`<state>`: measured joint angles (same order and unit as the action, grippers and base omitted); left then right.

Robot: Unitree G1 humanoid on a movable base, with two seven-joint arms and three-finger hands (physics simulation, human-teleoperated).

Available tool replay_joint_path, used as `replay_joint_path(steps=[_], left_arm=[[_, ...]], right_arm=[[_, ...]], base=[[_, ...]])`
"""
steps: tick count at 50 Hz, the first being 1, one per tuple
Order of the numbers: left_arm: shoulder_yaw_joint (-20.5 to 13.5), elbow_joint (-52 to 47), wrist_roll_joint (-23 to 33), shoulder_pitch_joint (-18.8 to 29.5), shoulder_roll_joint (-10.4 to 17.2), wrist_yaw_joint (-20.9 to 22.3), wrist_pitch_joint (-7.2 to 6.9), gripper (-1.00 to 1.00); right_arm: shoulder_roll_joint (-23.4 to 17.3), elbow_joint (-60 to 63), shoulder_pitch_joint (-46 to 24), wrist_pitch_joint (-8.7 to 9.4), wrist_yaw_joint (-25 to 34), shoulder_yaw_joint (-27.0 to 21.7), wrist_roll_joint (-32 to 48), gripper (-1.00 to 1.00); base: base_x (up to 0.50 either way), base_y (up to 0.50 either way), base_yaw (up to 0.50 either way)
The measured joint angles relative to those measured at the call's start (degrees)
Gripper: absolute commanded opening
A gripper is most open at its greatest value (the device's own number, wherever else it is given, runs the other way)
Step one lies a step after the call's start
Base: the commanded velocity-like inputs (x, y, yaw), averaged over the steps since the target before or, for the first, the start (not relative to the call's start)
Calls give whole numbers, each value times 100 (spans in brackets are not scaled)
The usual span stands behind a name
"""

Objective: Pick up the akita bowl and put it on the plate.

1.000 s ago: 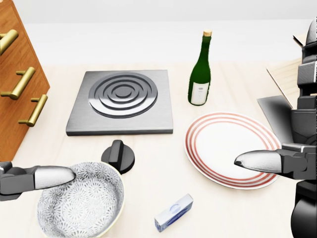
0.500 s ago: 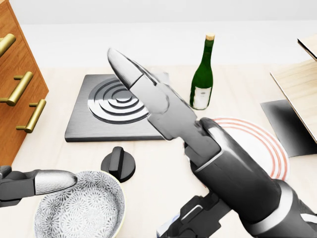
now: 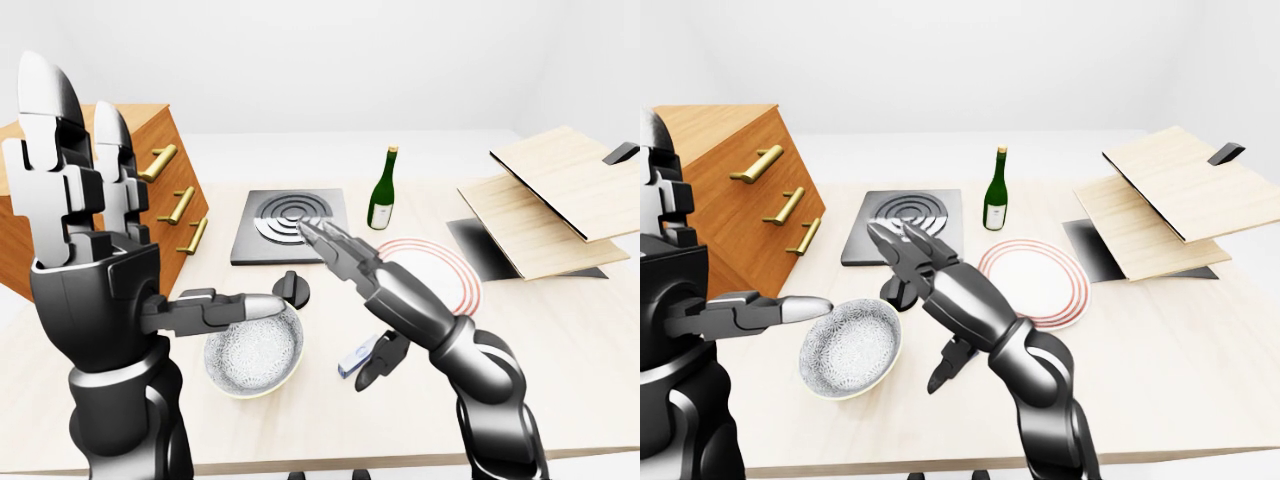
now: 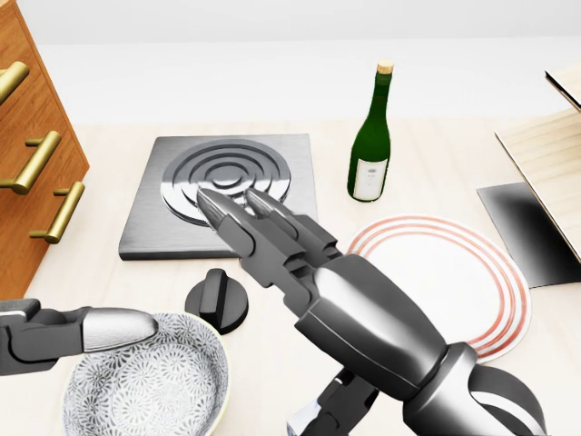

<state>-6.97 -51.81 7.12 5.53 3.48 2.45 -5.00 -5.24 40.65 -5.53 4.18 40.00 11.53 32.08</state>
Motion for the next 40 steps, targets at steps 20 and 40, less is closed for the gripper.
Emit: replay_joint_path(steps=[20, 40], left_arm=[[79, -67, 61, 66, -13, 5, 0, 100], [147, -164, 67, 135, -25, 5, 0, 100]], right_arm=[[139, -1468, 390, -918, 0, 430, 970, 100], [351, -2620, 322, -918, 0, 919, 1357, 100]], base=[[0, 0, 0], [0, 0, 0]])
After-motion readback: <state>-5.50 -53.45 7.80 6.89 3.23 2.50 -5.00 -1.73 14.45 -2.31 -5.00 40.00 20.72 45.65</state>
